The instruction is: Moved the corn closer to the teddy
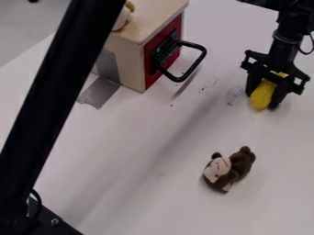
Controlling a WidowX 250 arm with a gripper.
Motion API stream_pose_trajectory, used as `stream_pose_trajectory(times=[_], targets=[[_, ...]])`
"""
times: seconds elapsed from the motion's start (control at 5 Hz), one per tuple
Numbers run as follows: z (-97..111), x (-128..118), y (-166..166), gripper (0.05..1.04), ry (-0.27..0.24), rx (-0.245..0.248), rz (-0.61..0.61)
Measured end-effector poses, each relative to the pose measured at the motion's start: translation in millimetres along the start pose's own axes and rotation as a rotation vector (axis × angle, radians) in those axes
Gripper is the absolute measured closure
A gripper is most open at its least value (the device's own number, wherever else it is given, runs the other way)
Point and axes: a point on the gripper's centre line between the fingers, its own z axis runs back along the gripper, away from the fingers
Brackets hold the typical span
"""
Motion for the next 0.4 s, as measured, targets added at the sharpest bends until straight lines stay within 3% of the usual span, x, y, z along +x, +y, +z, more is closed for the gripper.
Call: stream_pose_trajectory(times=[0.2, 0.4], targets=[[24.0, -19.7, 6.1, 0.457, -0.055, -0.003, -0.001], [24.8, -58.4, 8.5, 0.457, -0.048, -0.022, 0.016]])
